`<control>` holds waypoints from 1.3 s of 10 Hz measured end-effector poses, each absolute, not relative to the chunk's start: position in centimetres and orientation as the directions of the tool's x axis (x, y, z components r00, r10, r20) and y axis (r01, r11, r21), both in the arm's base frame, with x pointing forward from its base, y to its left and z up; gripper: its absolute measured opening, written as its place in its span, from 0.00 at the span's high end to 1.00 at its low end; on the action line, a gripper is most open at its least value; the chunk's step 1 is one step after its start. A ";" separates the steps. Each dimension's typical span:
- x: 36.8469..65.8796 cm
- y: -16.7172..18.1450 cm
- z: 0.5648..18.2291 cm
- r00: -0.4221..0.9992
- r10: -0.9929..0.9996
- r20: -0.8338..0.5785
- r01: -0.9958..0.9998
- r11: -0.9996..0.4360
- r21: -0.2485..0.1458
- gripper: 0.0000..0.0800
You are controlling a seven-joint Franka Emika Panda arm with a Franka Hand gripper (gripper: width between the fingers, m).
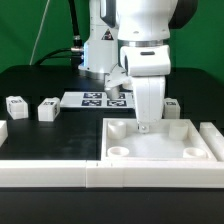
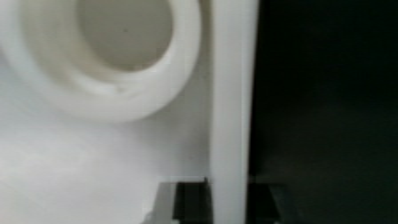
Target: Assemble one leg
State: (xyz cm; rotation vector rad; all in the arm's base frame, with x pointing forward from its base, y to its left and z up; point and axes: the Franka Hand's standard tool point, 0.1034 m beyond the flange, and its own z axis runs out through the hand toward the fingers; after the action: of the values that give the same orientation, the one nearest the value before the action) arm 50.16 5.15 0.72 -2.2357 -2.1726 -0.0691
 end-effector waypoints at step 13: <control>50.0 7.1 0.6 0.077 0.996 0.050 0.997 -0.077 0.008 0.21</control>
Offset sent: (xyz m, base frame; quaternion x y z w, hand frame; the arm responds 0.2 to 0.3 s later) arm 0.0046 0.0324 0.0023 0.0042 -0.0021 -0.0015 1.0000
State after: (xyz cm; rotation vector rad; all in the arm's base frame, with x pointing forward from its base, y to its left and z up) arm 49.95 7.15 0.62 -2.2847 -2.1147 -0.0655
